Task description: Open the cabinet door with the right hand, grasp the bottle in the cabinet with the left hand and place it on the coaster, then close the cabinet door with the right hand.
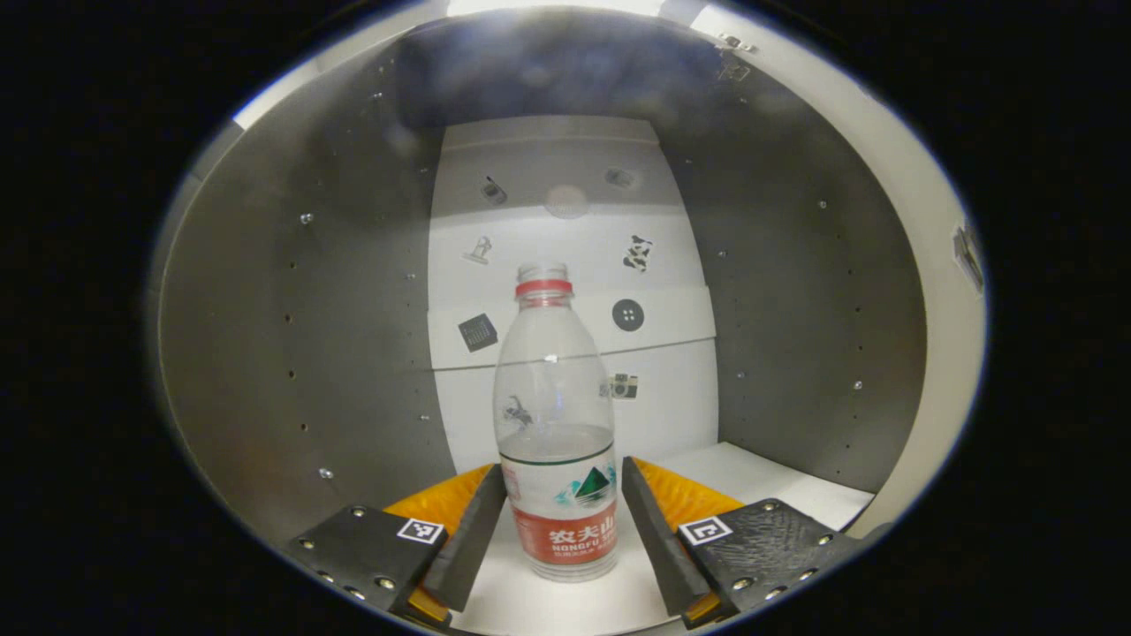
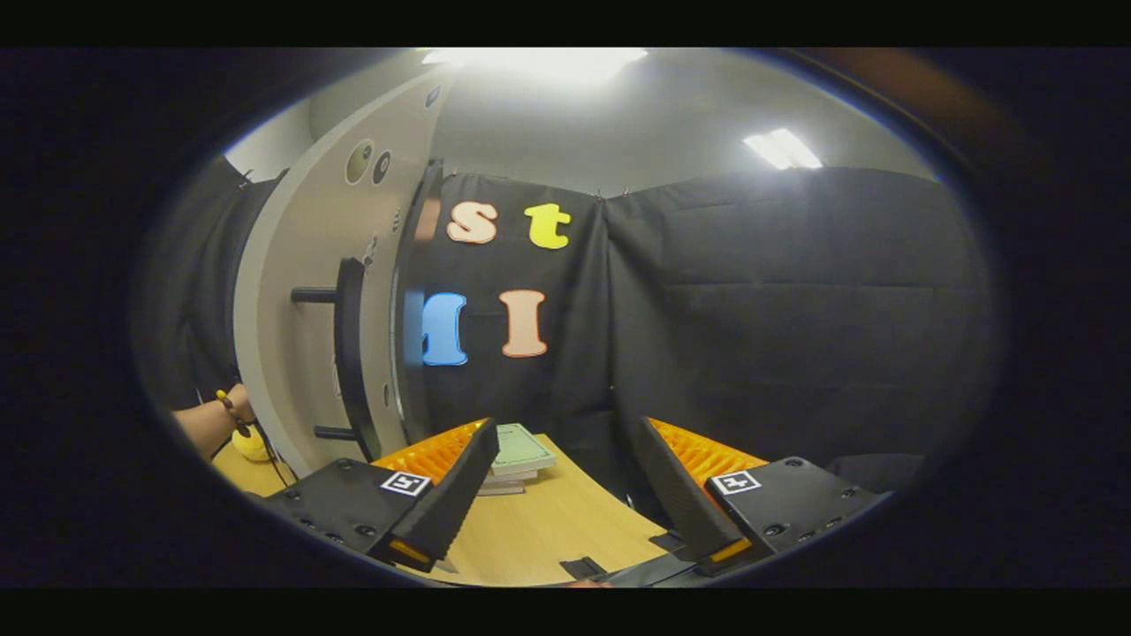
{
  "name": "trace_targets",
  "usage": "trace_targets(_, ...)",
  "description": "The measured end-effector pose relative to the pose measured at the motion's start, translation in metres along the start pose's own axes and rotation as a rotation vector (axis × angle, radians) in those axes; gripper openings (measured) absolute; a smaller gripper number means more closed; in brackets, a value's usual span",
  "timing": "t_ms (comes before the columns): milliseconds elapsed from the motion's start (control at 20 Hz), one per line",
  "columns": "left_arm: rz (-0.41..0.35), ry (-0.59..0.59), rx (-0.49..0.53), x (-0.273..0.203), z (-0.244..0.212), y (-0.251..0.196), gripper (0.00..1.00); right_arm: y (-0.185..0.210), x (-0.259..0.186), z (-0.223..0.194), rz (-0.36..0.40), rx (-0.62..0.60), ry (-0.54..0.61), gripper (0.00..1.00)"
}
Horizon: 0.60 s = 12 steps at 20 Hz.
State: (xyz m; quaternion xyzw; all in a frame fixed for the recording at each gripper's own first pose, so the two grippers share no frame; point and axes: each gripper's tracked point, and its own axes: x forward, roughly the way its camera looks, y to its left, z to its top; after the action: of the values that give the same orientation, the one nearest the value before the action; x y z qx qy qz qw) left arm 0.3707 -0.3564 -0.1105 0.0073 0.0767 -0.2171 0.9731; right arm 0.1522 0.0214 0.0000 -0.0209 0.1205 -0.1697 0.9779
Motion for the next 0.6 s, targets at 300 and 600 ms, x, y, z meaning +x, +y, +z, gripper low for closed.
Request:
trace_targets(300, 0.022, -0.034, -0.035, -0.035, 0.021, 0.018, 0.73, -0.006, -0.003, 0.001, 0.013, 0.041, -0.009, 0.97)
trace_targets(600, 0.027, -0.099, -0.039, -0.111, 0.057, 0.034, 0.71, -0.012, 0.000, 0.008, 0.076, 0.054, -0.030, 1.00)
